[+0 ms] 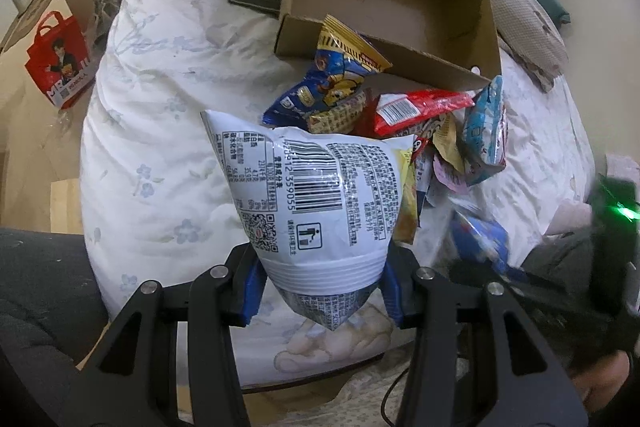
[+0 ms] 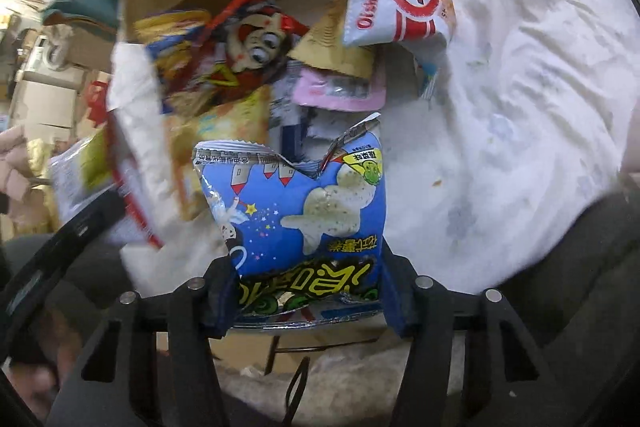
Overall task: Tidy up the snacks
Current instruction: 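Carry both bags into the cardboard box and open both tools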
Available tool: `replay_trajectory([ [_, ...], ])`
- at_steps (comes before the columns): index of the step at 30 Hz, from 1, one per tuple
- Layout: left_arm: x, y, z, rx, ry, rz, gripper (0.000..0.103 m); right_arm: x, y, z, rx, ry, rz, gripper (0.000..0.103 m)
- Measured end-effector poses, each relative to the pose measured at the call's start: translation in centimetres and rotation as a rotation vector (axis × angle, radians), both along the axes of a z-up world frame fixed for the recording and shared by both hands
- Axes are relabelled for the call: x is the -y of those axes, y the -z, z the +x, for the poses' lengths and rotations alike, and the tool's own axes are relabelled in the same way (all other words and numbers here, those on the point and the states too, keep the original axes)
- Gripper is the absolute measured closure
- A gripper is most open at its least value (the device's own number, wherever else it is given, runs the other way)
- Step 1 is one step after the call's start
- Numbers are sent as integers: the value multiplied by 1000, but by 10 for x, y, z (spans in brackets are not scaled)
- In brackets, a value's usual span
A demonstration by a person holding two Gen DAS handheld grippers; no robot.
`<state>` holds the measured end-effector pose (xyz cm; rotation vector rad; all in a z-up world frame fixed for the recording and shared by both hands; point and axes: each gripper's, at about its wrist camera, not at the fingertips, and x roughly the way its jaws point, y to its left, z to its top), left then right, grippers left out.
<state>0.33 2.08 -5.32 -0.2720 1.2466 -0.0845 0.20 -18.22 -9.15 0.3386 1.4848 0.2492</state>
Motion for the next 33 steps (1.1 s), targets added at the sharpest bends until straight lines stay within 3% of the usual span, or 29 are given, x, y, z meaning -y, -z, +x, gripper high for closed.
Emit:
replay_trajectory([
  [7,0,-28,14,35,1,-30,59,12,-50,0,125,-12,51,44],
  [14,1,-62,53,80,7,-35,59,18,-87,43,207,-12,63,44],
  [23,3,-90,121,166,43,28,59,17,-107,116,316,-2,59,44],
  [33,28,-81,187,259,96,100,59,22,-100,193,444,-10,54,44],
])
